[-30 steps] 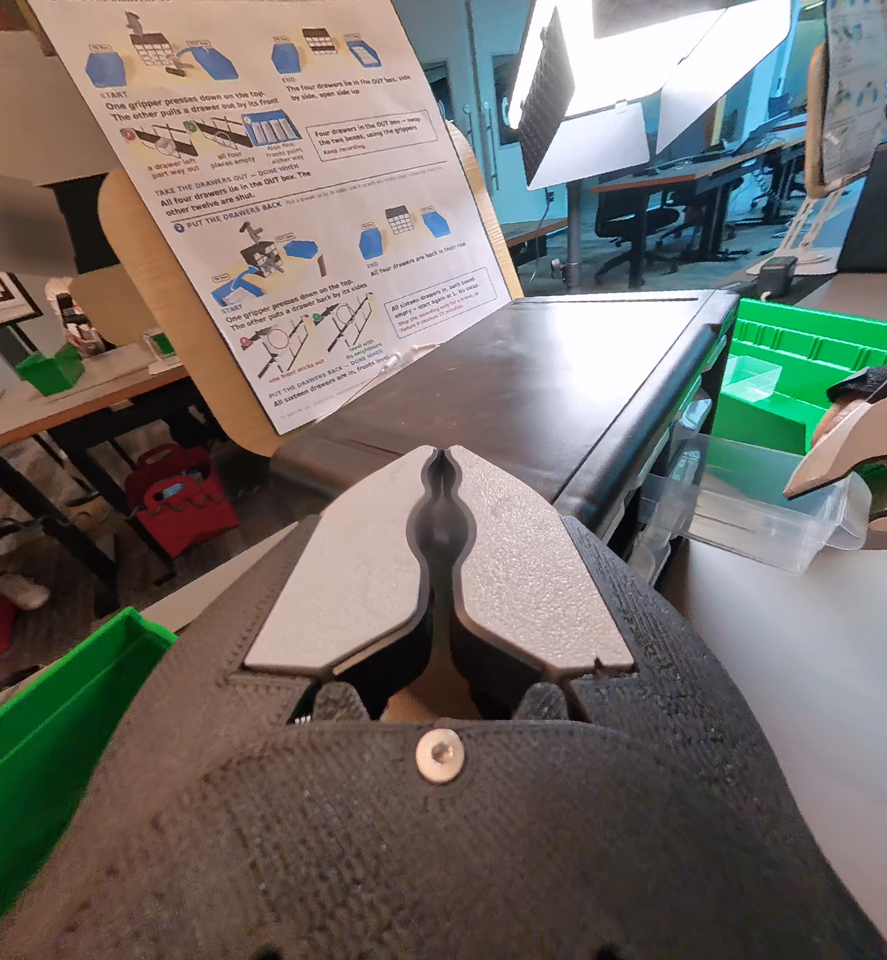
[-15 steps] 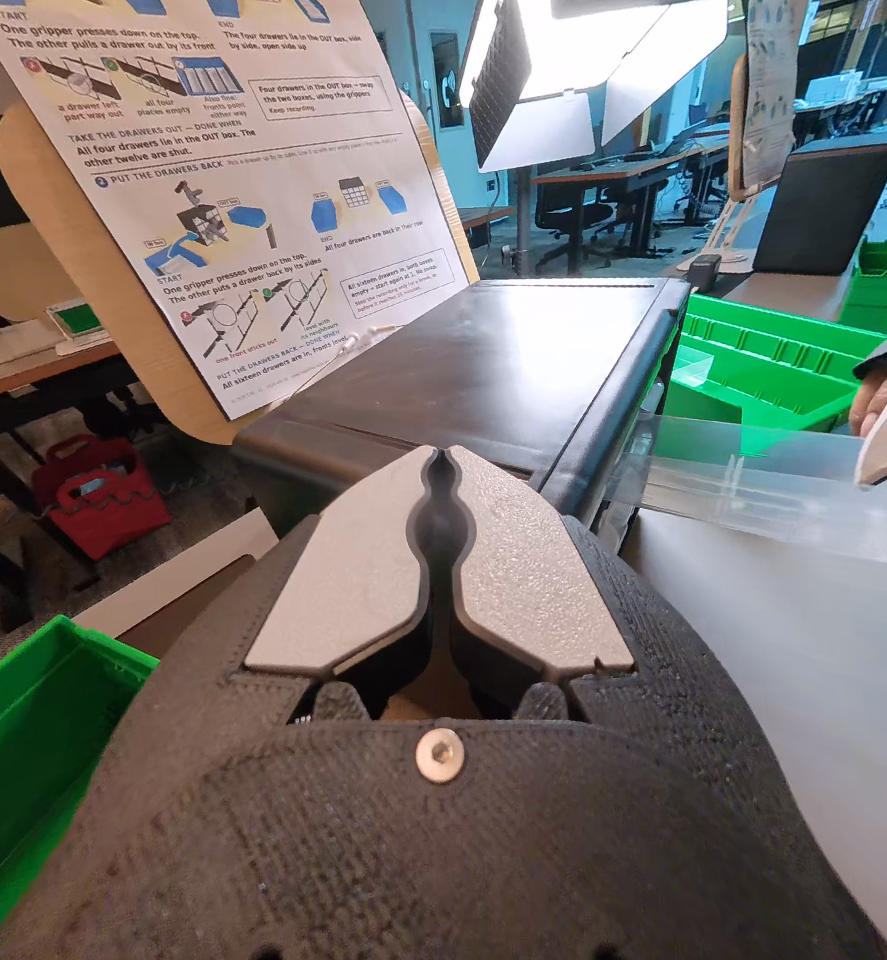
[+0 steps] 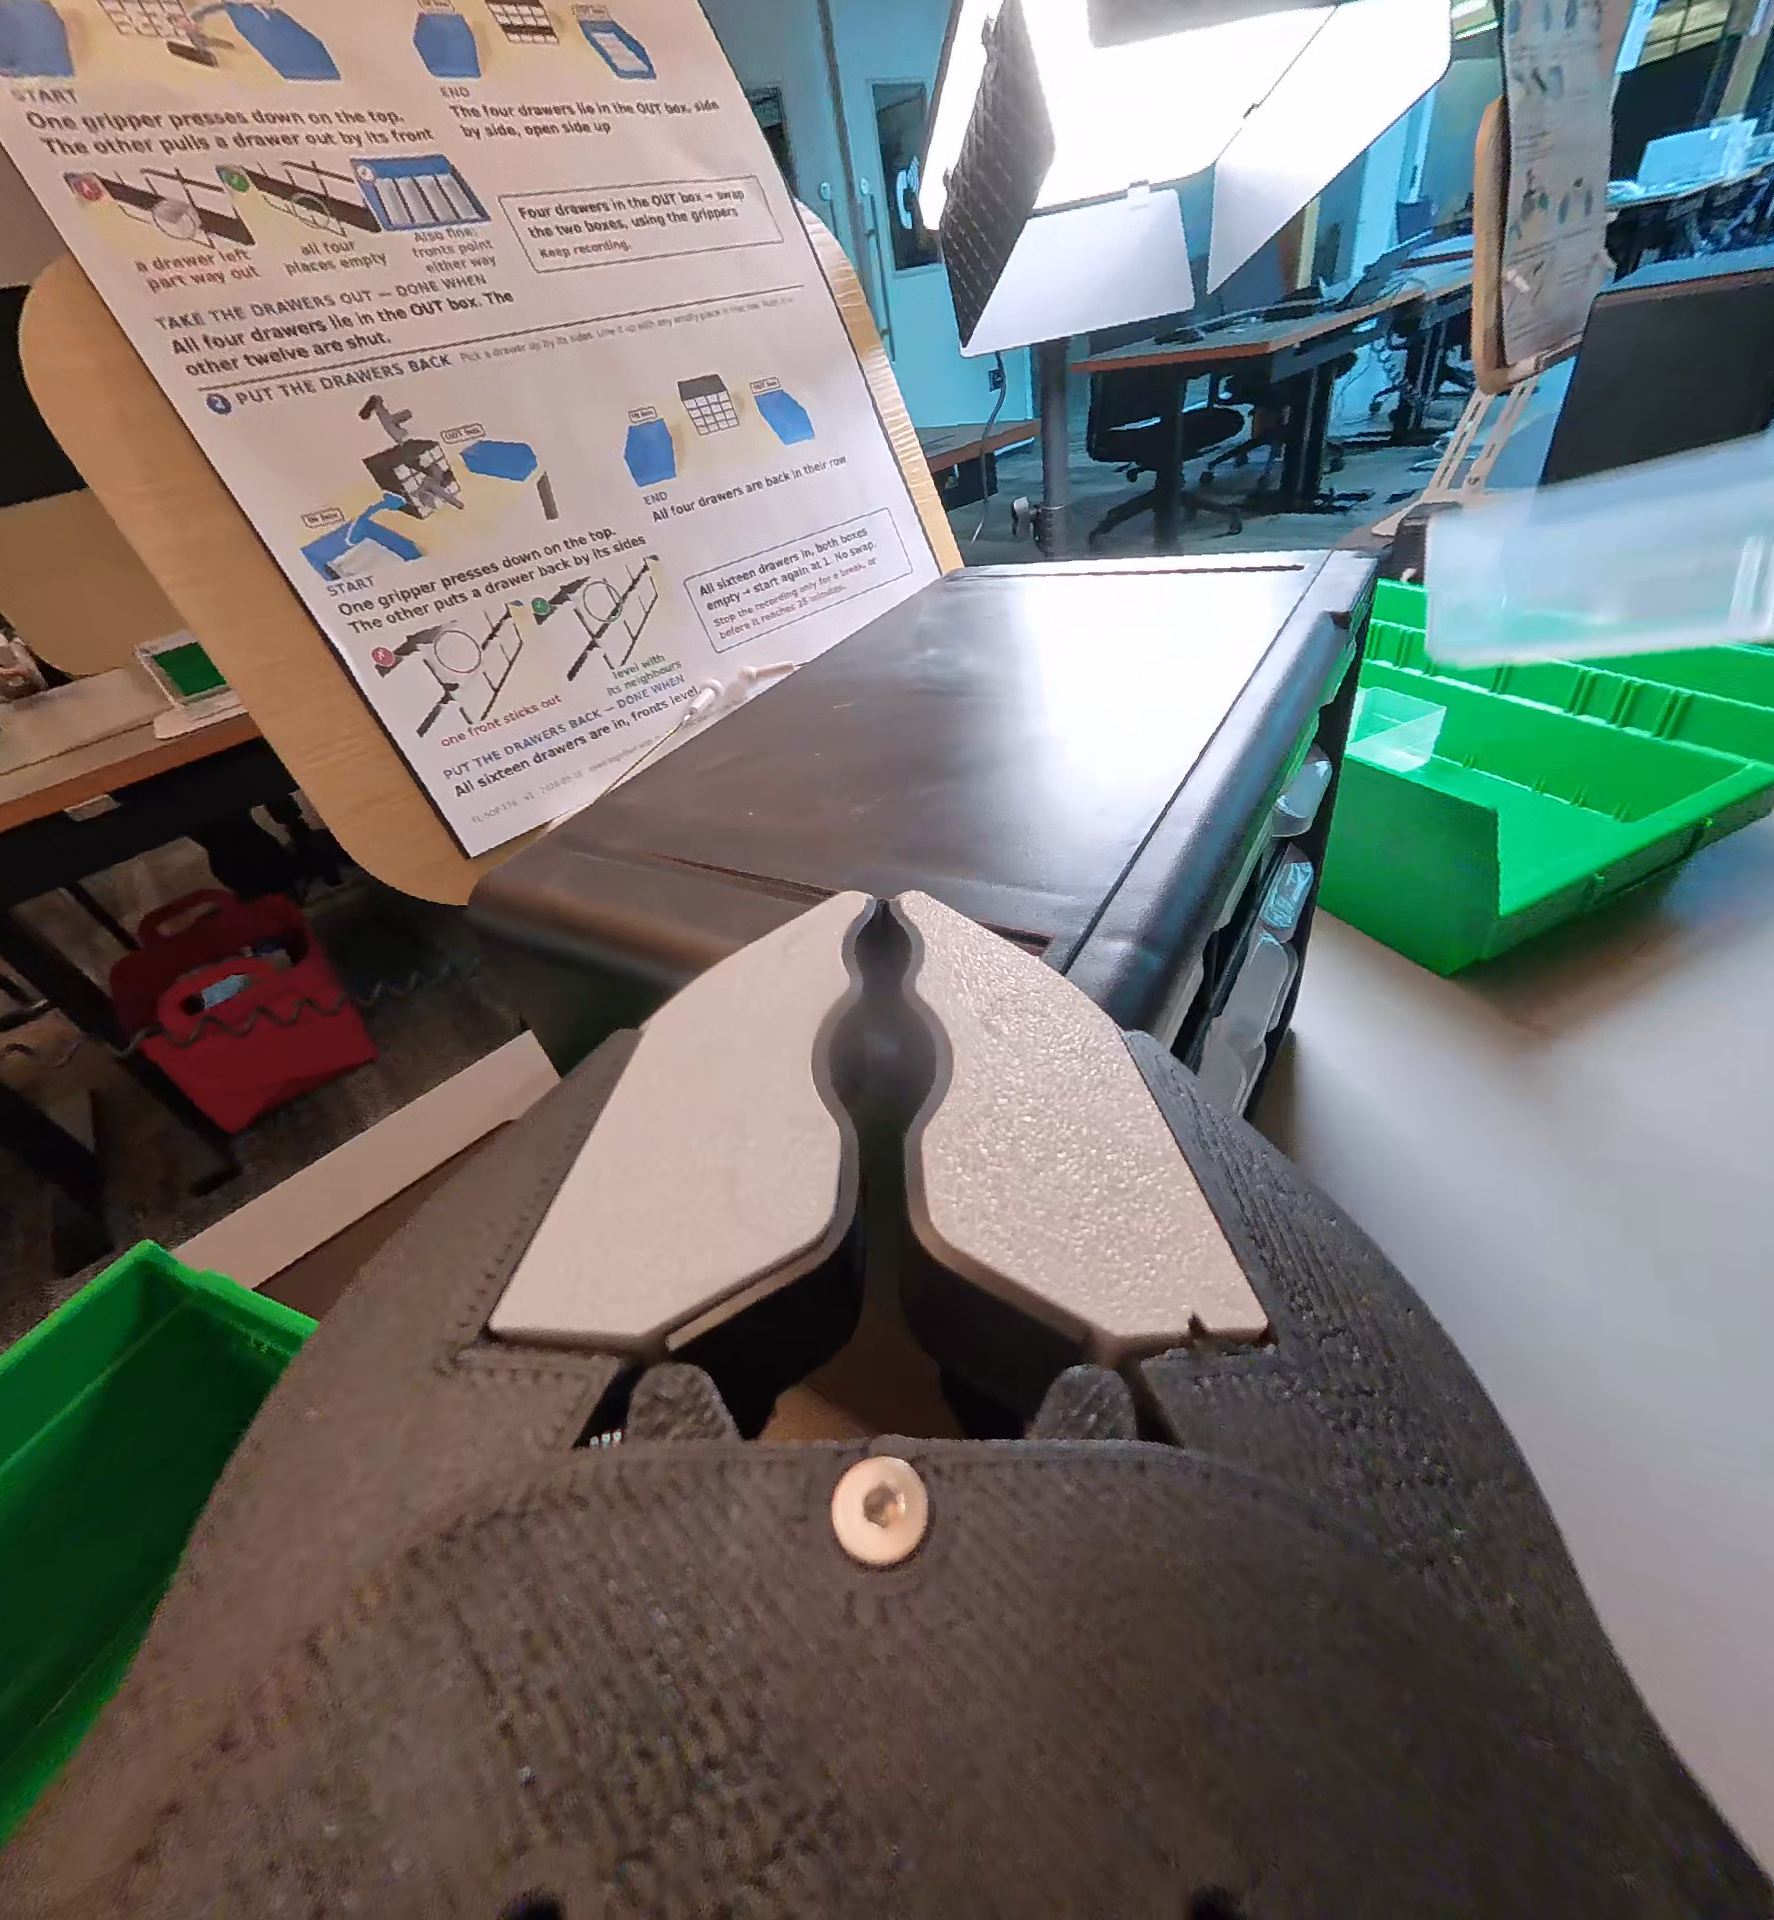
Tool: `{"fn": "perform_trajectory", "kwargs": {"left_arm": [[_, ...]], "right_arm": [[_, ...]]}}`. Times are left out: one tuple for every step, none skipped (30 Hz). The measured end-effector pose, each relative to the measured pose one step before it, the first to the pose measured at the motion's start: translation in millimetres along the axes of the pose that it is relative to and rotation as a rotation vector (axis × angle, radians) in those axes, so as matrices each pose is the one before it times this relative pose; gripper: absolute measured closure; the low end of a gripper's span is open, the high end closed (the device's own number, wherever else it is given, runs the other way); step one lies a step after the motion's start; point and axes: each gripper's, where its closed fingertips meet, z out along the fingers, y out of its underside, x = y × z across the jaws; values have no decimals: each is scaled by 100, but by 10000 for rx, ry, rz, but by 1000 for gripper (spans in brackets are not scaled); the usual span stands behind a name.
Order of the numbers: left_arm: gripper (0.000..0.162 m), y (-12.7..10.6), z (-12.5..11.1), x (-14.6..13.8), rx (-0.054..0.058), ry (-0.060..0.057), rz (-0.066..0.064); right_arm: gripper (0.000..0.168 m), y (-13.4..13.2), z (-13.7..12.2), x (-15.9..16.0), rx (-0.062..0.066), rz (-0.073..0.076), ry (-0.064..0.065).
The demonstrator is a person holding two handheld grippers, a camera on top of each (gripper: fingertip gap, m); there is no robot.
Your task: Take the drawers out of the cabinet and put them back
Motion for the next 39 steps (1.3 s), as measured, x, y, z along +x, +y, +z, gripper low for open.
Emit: {"fn": "perform_trajectory", "kwargs": {"left_arm": [[162,-9,1,-10,-2,-34,45],[162,3,6,0,-8,11,-8],[162,5,1,13,-9,22,-19],[162,2,-4,9,-11,4,6],[161,-2,4,-7,-13,-20,38],[162,-7,-4,-4,-13,-31,52],[162,-11,0,-1,-7,-21,33],[162,4,1,-7,6,-4,-8],[161,1,-6,0,22,7,-43],[161,5,0,-8,29,10,-54],[162,-1,-2,-9,32,8,-38],[161,-11,-4,1,36,3,-11],[162,-16,-3,-5,36,-3,15],[162,-17,-13,-6,28,-5,30],[162,-3,9,0,16,-1,22],[162,-10,2,-11,9,0,4],[162,-2,18,-28,12,-5,-5],[162,7,19,-33,13,-8,-1],[162,-1,29,-36,4,-2,-5],[162,3,19,-36,4,4,-17],[162,-4,19,-20,13,-2,-11],[162,-4,11,-23,20,-10,7],[162,-9,6,-19,13,-18,15],[162,-1,1,-18,7,-19,11],[162,-6,-2,1,3,-9,2],[162,-1,4,4,-1,-2,2],[162,-3,-3,-2,1,-2,17],[162,-17,14,-16,1,-10,39],[162,-5,22,-35,-1,-17,49],[162,-6,19,-29,2,-12,37],[162,-3,25,-43,5,-10,11],[162,8,31,-43,5,-12,-9],[162,0,11,-25,4,0,-3],[162,-5,1,11,-16,1,16],[162,8,-13,7,-42,-25,45],[162,-12,-5,13,-54,-49,99],[162,-20,-26,51,-69,-38,160],[162,-40,-34,98,-91,0,184],[162,-19,-28,137,-123,45,162]], "right_arm": [[150,-162,-1023,860,209,168,438],[150,-24,-943,1084,184,240,507],[150,242,-755,1541,32,373,715],[150,566,-505,2064,-179,435,1002],[150,928,-157,2277,-383,460,1118],[150,1215,267,2050,-541,493,984],[150,1341,683,1694,-581,600,801],[150,1598,1051,1383,-741,728,640],[150,1696,1324,988,-799,644,421],[150,1678,1525,663,-730,531,220],[150,1721,1674,569,-719,451,138],[150,1667,1715,649,-681,370,168],[150,1459,1612,708,-578,235,240],[150,1110,1394,629,-396,190,228],[150,860,1166,452,-301,156,141],[150,515,928,216,-140,113,22],[150,314,762,324,-94,75,120],[150,249,643,419,-138,9,195],[150,22,519,263,-69,-63,131],[149,-205,464,63,-10,-64,7],[148,-228,485,78,-59,-56,3],[147,-257,582,306,-39,-14,98],[146,-157,695,278,-82,7,47],[145,79,758,68,-193,-10,-75],[143,198,724,-151,-164,-99,-185],[142,271,589,-213,-145,-152,-165],[140,235,195,-104,-213,-178,-31],[139,-478,-248,-27,364,-250,87],[137,-701,-552,-225,529,-196,-38],[140,-478,-654,-301,295,-119,-135],[139,-294,-651,-144,131,-72,-76],[140,-102,-611,-146,17,-92,-92],[141,207,-463,-128,-155,-165,-62],[143,565,-275,-59,-336,-264,24],[145,838,-53,-41,-467,-374,71],[148,933,159,-65,-491,-448,100],[151,755,323,184,-389,-384,281],[153,579,431,319,-310,-278,361],[154,547,492,418,-352,-215,384]]}}
